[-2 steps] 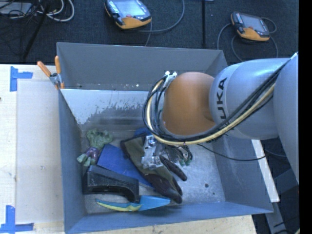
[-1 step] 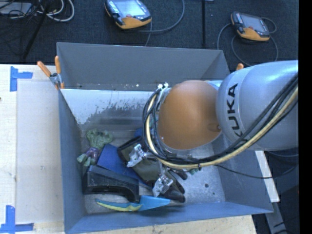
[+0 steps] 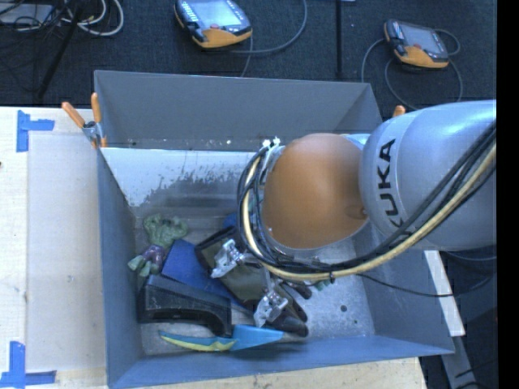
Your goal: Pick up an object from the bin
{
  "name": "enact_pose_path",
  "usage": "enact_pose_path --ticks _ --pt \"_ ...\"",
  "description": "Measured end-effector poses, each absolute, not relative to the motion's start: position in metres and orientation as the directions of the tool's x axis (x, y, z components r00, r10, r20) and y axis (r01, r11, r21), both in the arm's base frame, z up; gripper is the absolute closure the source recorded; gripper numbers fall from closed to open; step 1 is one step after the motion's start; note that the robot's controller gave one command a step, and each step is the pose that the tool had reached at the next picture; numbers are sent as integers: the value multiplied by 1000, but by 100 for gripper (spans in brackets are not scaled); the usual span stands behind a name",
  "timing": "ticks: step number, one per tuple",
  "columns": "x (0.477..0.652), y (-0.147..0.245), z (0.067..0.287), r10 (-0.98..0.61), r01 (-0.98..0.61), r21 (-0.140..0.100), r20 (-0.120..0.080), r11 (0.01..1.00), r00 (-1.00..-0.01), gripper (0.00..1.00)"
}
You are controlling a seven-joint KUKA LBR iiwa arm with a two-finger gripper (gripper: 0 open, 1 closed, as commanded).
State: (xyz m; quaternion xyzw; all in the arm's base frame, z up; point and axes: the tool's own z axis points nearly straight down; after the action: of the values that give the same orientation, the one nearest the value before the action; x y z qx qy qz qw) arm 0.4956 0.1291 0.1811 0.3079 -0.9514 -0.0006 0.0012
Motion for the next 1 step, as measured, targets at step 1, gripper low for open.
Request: enact_pose_path --ticks 1 --pt "533 97 88 -583 -583 1 -11 812 -812 100"
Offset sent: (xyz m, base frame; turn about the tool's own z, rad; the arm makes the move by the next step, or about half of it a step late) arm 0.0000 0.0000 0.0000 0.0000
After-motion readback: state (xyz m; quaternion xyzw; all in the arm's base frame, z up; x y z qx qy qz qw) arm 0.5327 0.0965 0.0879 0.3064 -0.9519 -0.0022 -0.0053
